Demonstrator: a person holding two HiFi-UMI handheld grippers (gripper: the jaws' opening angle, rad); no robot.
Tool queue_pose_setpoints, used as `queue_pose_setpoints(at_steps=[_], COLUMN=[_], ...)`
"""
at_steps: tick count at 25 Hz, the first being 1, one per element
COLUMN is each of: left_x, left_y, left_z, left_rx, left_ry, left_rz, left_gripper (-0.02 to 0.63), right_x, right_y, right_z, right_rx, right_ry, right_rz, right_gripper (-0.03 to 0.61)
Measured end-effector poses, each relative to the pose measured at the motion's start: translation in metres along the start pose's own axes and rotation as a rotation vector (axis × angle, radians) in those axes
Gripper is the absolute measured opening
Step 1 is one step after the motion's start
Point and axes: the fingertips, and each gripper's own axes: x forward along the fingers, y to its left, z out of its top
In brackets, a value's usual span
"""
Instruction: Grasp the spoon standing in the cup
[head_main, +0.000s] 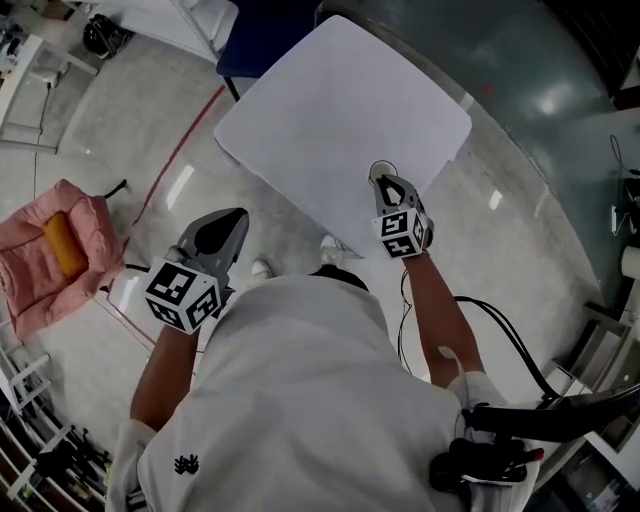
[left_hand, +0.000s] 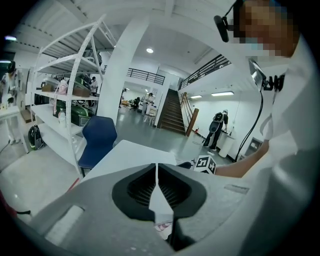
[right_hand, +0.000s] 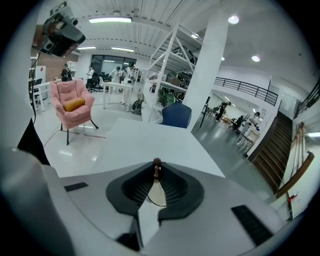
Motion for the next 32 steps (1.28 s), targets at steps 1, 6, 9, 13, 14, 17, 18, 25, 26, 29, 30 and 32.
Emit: queue_pose_setpoints(at_steps=[1,6,9,13,14,17,18,25,26,29,30,32], left_x=[-0.006,-0.038,-0.058,-0.082,-0.088,-0.109,-0.116,-0.161,-0.166,-0.177,-0.179,-0.184], left_y=[0.002,0.012,0.021,0.028,0.03,0.036,0.039,0.059,0.062,0.068,0.069,0.071], left_z=[0.0,-0.005,-0.014,-0.023,-0.025,-0.035,-0.039,-0.073,-0.079,-0.098,-0.102,-0.11], left_rx=[0.0,-0.011,-0.009,-0.012,-0.011,-0.011,-0.012,0.004,0.008,0.016,0.021,0.034], left_ry=[-0.007,-0.049,-0.062,-0.074,-0.077,-0.086,-0.087,-0.063,-0.056,-0.026,-0.017,-0.005], left_rz=[-0.007,-0.05,-0.056,-0.07,-0.072,-0.079,-0.08,-0.071,-0.069,-0.067,-0.069,-0.075], left_gripper=[0.014,0.014,0.014,0.014,0.014,0.014,0.014,0.014,0.014,0.014,0.014,0.014], right_x=[-0.007,-0.044,-0.067,-0.098,-0.105,-0.124,-0.131,-0.164,-0.167,-0.177,-0.179,-0.184], right_y=[0.0,0.006,0.021,0.042,0.049,0.075,0.085,0.163,0.175,0.205,0.214,0.229], right_z=[0.007,0.046,0.067,0.1,0.108,0.13,0.138,0.19,0.197,0.209,0.213,0.22], right_rx=[0.003,0.021,0.057,0.084,0.088,0.088,0.083,0.073,0.071,0.06,0.058,0.057], right_ry=[-0.008,-0.054,-0.075,-0.105,-0.113,-0.138,-0.147,-0.194,-0.199,-0.215,-0.219,-0.223], right_rz=[-0.012,-0.055,-0.053,-0.049,-0.045,-0.033,-0.028,0.049,0.062,0.089,0.095,0.105], right_gripper=[0.048,0.048,0.048,0.048,0.048,0.048,0.048,0.048,0.048,0.048,0.048,0.048])
